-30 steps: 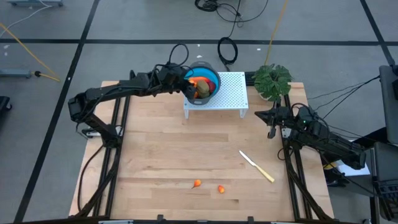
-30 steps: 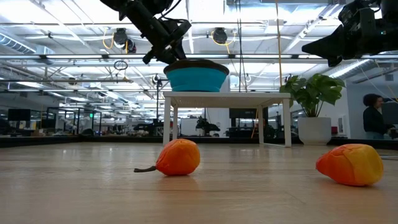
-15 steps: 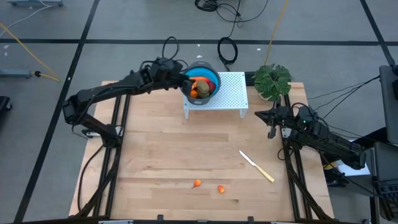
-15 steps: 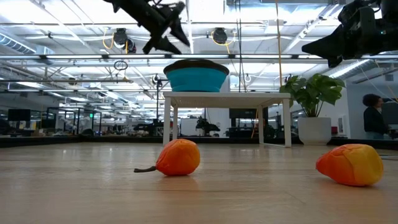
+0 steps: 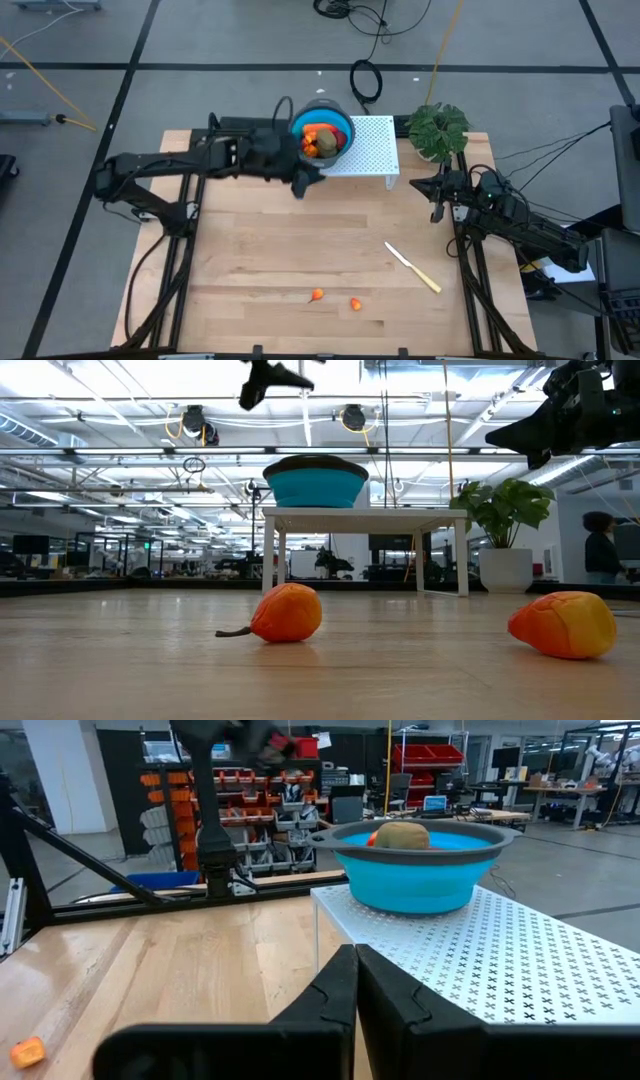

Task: Pick & Place Fruit
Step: Put the peach into the blue strainer bowl on the shelf

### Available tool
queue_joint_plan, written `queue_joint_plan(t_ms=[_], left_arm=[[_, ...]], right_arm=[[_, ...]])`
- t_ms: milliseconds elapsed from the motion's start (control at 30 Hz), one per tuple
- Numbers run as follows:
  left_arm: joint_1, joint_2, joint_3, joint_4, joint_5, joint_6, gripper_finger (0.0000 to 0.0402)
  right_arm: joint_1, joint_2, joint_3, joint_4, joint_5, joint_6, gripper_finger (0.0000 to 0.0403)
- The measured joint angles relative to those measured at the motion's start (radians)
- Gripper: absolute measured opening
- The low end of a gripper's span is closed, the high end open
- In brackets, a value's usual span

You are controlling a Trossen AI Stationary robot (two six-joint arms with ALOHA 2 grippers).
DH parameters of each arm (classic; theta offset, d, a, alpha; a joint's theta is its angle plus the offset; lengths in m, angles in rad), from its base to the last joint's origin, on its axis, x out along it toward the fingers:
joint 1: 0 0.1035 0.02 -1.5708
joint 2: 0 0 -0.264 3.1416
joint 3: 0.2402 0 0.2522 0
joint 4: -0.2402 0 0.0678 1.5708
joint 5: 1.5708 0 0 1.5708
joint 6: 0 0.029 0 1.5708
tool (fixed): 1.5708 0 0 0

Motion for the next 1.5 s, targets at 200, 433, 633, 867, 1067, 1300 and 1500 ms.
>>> queue_joint_plan(t_ms=[200, 433, 633, 867, 1067, 1300, 1500], left_arm=[[-0.184, 0.000, 0.000, 0.001, -0.141, -0.059, 0.0163], [-0.397, 0.000, 0.000, 0.003, -0.370, -0.116, 0.0163], [-0.542, 0.020, 0.000, 0.006, -0.568, -0.163, 0.0163], [-0.633, 0.120, 0.000, 0.065, -0.588, -0.252, 0.0163], [-0.696, 0.247, 0.000, 0.171, -0.587, -0.261, 0.0163], [-0.741, 0.384, 0.000, 0.254, -0.601, -0.293, 0.0163], [-0.764, 0.464, 0.000, 0.242, -0.606, -0.341, 0.0163]], right_arm=[[0.000, 0.000, 0.000, 0.000, 0.000, -0.005, 0.0000], [0.000, 0.000, 0.000, 0.000, 0.000, -0.007, 0.0000], [0.000, 0.000, 0.000, 0.000, -0.001, -0.007, 0.0000], [0.000, 0.000, 0.000, 0.000, -0.001, 0.029, 0.0000], [0.000, 0.000, 0.000, -0.001, -0.001, 0.042, 0.0000], [0.000, 0.000, 0.000, -0.003, -0.002, 0.042, 0.0000], [0.000, 0.000, 0.000, -0.003, -0.003, 0.042, 0.0000]])
